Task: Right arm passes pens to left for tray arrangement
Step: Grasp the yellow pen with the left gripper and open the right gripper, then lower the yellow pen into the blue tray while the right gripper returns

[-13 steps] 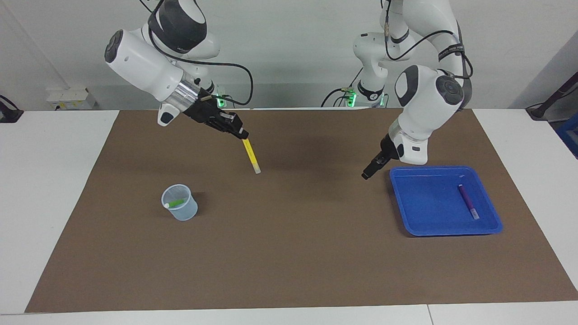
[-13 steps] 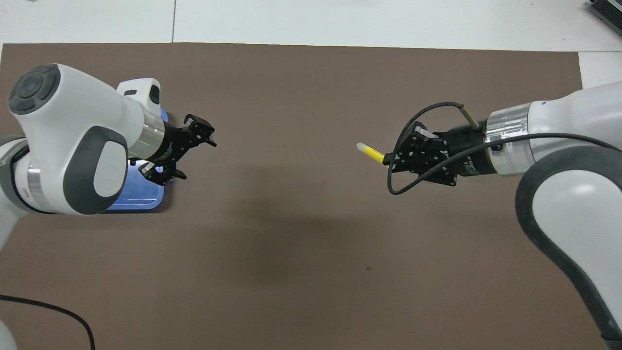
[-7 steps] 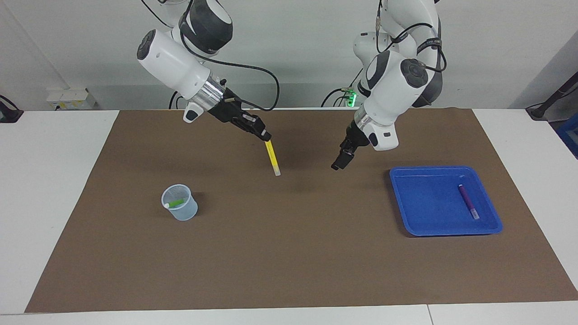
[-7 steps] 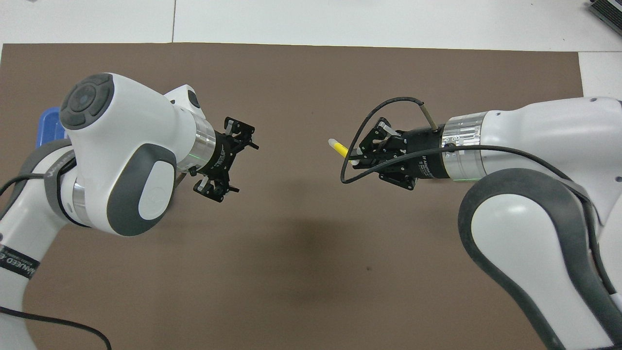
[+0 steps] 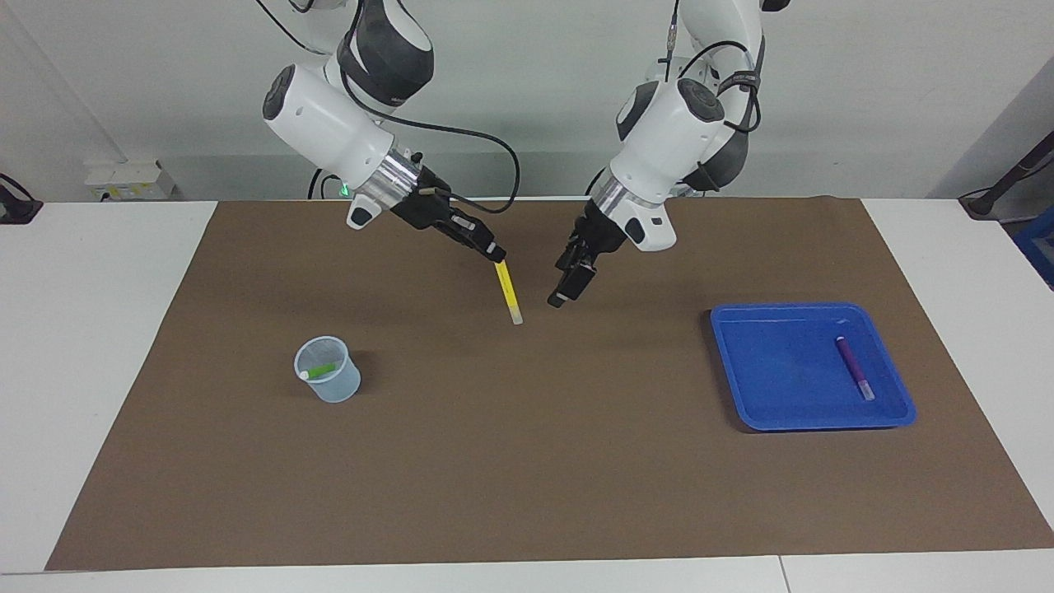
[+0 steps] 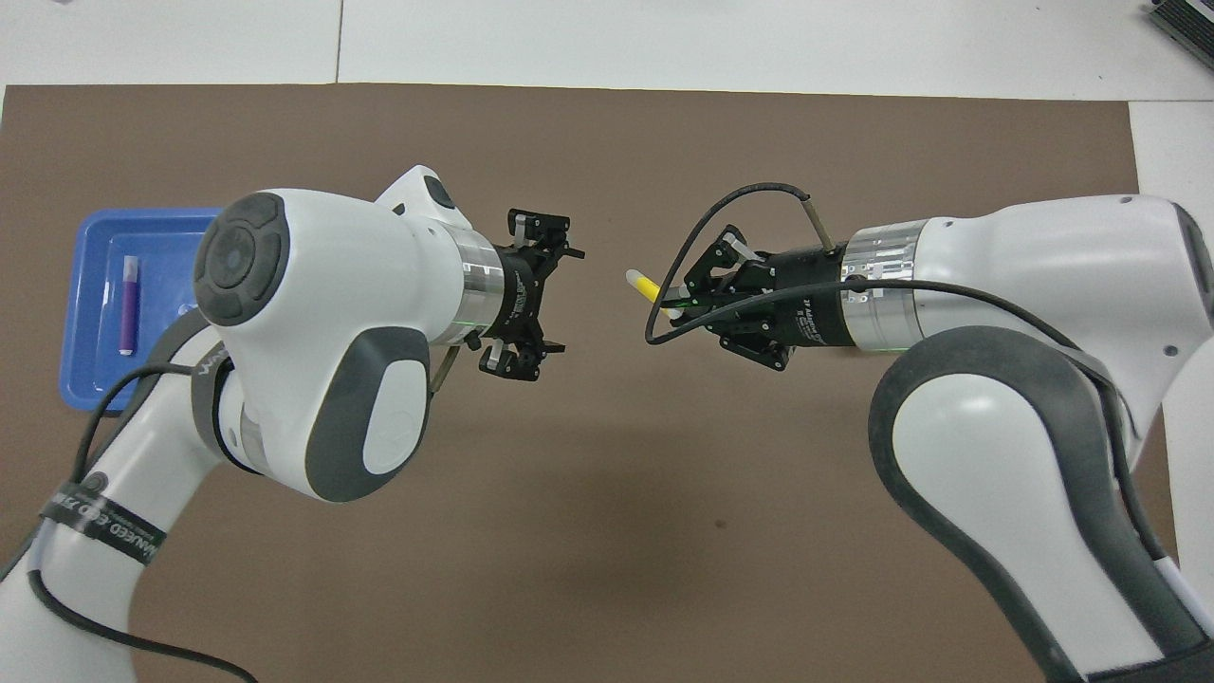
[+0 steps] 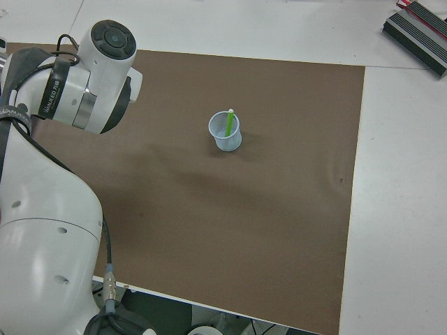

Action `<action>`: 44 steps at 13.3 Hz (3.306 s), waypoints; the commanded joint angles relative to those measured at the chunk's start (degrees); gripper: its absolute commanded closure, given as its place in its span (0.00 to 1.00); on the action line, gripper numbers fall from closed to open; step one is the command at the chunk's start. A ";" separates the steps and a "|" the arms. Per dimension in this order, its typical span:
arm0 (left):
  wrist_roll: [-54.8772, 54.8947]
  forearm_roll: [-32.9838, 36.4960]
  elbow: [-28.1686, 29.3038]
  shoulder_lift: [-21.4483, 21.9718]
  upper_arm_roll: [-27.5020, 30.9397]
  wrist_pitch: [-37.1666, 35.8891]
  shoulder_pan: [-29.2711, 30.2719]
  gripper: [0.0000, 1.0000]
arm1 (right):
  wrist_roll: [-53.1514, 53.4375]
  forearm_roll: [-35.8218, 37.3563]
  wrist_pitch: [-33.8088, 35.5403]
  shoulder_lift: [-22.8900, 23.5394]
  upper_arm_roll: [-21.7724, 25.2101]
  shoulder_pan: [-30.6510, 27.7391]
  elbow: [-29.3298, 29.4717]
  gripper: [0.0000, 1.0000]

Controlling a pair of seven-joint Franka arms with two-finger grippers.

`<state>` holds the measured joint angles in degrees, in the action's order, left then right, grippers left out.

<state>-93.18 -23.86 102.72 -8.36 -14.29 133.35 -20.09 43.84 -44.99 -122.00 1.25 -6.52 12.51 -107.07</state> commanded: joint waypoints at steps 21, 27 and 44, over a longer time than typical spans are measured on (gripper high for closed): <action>-12.12 -1.28 4.86 0.01 0.85 14.83 -8.30 1.00 | -0.78 -0.88 -1.22 -0.81 -0.08 0.06 -1.92 1.00; -12.12 -1.19 4.69 0.01 0.85 14.66 -8.30 1.00 | -0.60 -0.62 -1.31 -0.72 0.01 0.06 -1.74 0.14; 22.90 8.81 1.70 1.15 1.46 -13.79 8.99 1.00 | -57.34 36.79 12.15 0.67 0.36 -17.33 -1.65 0.00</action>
<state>-77.23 -17.40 104.56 -8.11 -12.51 124.30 -14.90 -5.66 -11.58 -107.77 0.65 -5.41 -2.34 -107.98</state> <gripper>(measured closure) 0.815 0.000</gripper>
